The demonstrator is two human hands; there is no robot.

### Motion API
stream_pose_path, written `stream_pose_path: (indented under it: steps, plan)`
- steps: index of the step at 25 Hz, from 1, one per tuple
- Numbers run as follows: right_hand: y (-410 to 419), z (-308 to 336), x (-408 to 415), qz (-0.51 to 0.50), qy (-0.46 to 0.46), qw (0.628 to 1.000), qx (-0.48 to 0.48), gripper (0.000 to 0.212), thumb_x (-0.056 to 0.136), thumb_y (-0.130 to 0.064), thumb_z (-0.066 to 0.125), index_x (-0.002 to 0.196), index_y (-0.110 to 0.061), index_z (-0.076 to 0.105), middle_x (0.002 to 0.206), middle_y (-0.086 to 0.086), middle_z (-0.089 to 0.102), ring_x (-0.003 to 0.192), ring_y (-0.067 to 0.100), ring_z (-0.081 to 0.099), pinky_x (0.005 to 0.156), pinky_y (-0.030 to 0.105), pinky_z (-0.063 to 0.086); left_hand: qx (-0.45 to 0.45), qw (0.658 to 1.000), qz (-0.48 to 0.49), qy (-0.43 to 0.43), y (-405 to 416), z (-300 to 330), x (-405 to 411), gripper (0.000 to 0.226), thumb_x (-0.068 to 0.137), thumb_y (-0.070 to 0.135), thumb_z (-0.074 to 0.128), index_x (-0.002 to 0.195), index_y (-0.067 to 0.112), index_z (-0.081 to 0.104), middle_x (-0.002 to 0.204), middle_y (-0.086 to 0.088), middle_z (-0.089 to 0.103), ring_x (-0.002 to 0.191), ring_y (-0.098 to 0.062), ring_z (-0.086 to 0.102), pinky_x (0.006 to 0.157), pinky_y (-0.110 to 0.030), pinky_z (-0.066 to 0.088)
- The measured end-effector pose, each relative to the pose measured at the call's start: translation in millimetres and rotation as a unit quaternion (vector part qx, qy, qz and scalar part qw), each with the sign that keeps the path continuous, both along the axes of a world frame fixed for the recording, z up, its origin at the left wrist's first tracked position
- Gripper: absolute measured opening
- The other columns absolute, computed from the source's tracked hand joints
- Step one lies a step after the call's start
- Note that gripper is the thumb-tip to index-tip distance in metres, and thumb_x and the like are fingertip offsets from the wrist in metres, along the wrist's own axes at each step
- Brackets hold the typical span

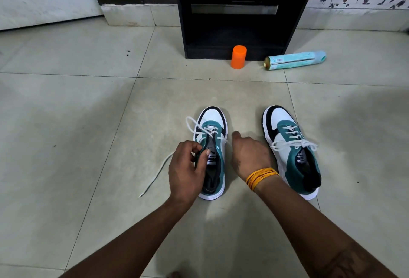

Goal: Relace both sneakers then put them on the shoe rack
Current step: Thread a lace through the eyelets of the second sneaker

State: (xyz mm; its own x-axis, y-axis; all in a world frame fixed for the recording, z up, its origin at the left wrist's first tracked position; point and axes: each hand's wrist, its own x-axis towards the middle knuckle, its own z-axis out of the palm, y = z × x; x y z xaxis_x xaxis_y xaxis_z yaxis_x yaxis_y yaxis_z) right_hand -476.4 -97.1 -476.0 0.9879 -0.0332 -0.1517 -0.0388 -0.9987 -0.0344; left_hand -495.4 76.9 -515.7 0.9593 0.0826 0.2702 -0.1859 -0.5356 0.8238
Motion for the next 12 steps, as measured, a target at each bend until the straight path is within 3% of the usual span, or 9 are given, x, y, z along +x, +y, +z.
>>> stream_pose_path:
  steps: [4, 8, 10, 12]
  plan:
    - [12, 3, -1, 0.002, -0.054, 0.998, 0.026, 0.02, 0.095, -0.012, 0.049, 0.114, -0.016, 0.055, 0.104, 0.008, 0.069, 0.095, 0.037, 0.07, 0.065, 0.035, 0.038, -0.002, 1.0, 0.003, -0.007, -2, 0, -2, 0.016, 0.096, 0.024, 0.074, 0.094, 0.02, 0.059, 0.093, 0.012, 0.058, 0.081, -0.011, 0.058, 0.07, -0.03, 0.049]
    - [-10, -1, -8, -0.05, 0.066, 0.997, -0.011, 0.025, 0.093, -0.01, 0.053, 0.117, -0.01, 0.063, 0.117, 0.013, 0.069, 0.109, 0.036, 0.067, 0.084, 0.038, 0.053, -0.005, 1.0, 0.003, -0.001, -2, 0, -2, 0.015, 0.097, 0.025, 0.072, 0.095, 0.021, 0.057, 0.094, 0.012, 0.058, 0.081, -0.012, 0.058, 0.07, -0.031, 0.049]
    - [-8, 2, -5, -0.035, 0.036, 0.999, -0.002, 0.026, 0.093, -0.012, 0.055, 0.118, -0.011, 0.059, 0.113, 0.013, 0.07, 0.106, 0.037, 0.068, 0.079, 0.038, 0.053, 0.001, 1.0, 0.001, -0.005, -2, -1, -1, 0.015, 0.098, 0.025, 0.072, 0.095, 0.02, 0.057, 0.094, 0.011, 0.057, 0.081, -0.013, 0.058, 0.07, -0.03, 0.048]
    - [5, 7, 0, 0.0, -0.036, 0.999, 0.015, 0.022, 0.097, -0.02, 0.054, 0.119, -0.016, 0.054, 0.103, 0.011, 0.072, 0.096, 0.037, 0.07, 0.066, 0.037, 0.043, 0.004, 1.0, 0.002, -0.008, -2, -2, -1, 0.016, 0.097, 0.025, 0.072, 0.095, 0.02, 0.057, 0.094, 0.011, 0.057, 0.081, -0.013, 0.058, 0.069, -0.029, 0.048]
